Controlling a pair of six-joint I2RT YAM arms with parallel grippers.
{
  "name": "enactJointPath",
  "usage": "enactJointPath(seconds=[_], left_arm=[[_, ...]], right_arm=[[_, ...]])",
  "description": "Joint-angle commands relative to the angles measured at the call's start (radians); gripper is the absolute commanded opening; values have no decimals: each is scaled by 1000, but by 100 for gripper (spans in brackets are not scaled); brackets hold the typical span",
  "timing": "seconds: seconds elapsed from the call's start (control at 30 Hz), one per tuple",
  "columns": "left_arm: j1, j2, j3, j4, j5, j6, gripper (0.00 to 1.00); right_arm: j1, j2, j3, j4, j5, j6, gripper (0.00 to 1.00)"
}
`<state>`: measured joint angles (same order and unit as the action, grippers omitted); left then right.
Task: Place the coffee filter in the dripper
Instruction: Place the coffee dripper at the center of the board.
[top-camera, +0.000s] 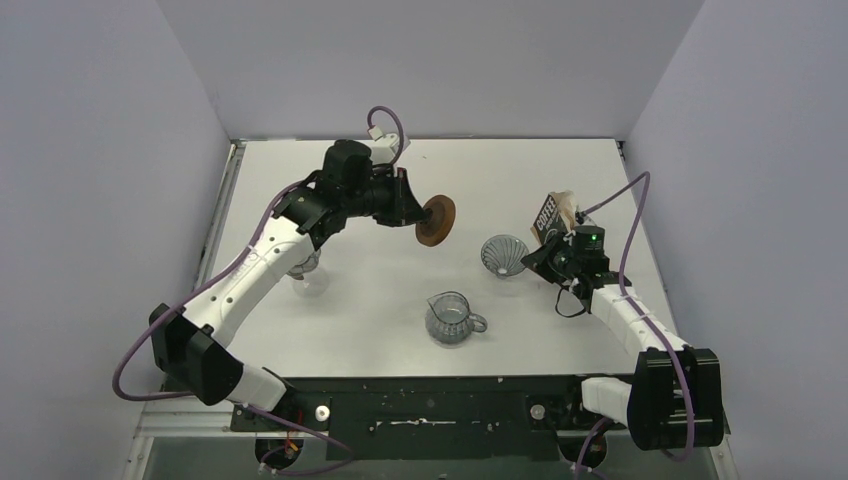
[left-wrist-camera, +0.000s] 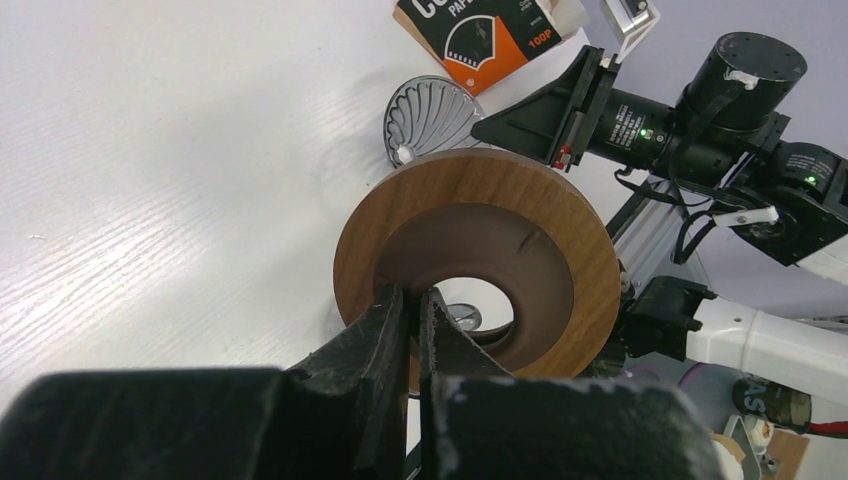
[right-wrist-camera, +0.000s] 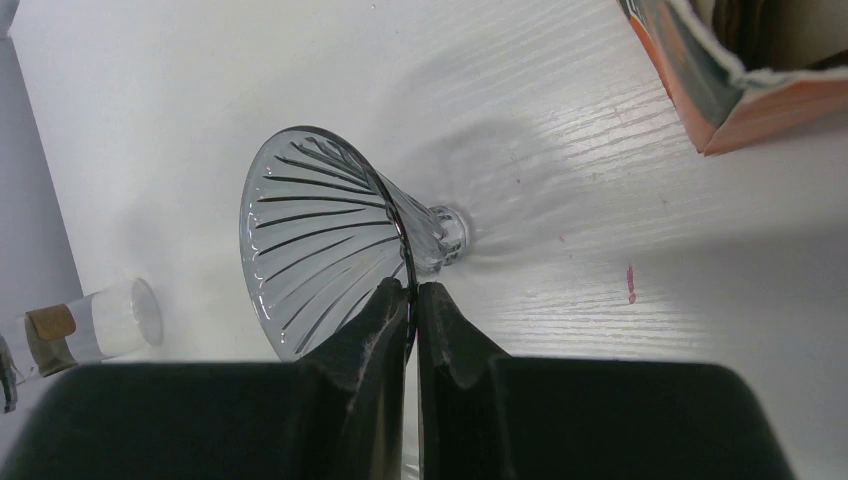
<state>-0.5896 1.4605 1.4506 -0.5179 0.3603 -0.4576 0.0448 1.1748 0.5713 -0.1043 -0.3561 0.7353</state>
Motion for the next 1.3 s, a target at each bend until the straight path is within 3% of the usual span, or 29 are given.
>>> enactJointPath(seconds=[0.0,0.3,0.77,1.07,1.27], left_arm=[[13,-51,-4,91,62,-31,0],[26,-65,-41,170,145,-92,0],[38,-92,-108,340,296,-227,0],[57,-118,-273,738,444,-490,0],[57,-122,-402,1105,507,-744,0]], right_arm=[[-11,-1,-14,91,-12,16,3],[-17,5,-28,97,-15,19,8],[-20,-71,0,18,4,3,33],[-20,-191,110,-145,-36,-17,43],[-20,-270,191,-138,-140,34,48]])
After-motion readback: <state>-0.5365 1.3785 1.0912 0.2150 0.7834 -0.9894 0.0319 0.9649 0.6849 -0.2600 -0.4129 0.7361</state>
